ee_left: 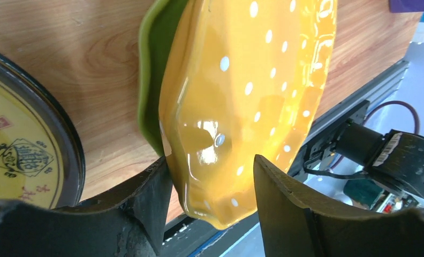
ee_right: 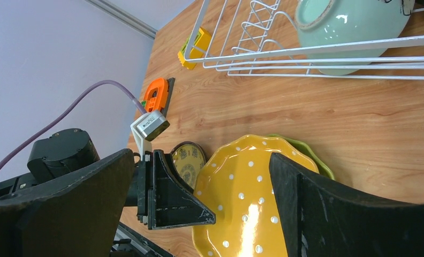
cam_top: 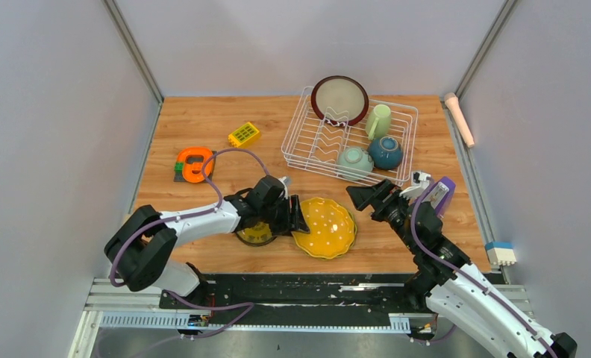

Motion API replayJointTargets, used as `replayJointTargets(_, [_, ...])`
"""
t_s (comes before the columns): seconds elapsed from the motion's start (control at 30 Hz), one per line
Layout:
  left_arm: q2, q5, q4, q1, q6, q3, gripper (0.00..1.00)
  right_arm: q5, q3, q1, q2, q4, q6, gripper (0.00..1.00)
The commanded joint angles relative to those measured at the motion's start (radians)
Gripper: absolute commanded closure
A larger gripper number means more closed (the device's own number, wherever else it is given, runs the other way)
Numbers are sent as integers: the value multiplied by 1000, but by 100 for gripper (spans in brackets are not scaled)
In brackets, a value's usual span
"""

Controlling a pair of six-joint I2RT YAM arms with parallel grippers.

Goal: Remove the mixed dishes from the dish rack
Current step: Place the plate at the center of the board.

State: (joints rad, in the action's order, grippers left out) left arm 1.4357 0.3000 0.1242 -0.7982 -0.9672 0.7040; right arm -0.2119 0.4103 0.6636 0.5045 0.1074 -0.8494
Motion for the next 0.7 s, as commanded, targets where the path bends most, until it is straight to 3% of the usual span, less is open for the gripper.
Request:
replayJointTargets(0.0, [2, 3, 16, -9, 52, 63, 35, -20, 12, 2, -1, -35, 16, 0])
replayJointTargets(0.13, [9, 10, 22, -12, 64, 71, 28, -20, 16, 2, 9, -35, 16, 0])
replayJointTargets(0.27, [4, 2, 32, -20, 75, 77, 3, -22, 15, 2, 20, -35, 11, 0])
replayJointTargets(0.47, [-11, -13, 65, -28, 101, 93, 0, -21, 25, 2, 42, -35, 20, 0])
replayJointTargets(0.67, [-27, -22, 76, -51, 132, 116, 0, -50, 78, 2, 86, -17, 129, 0])
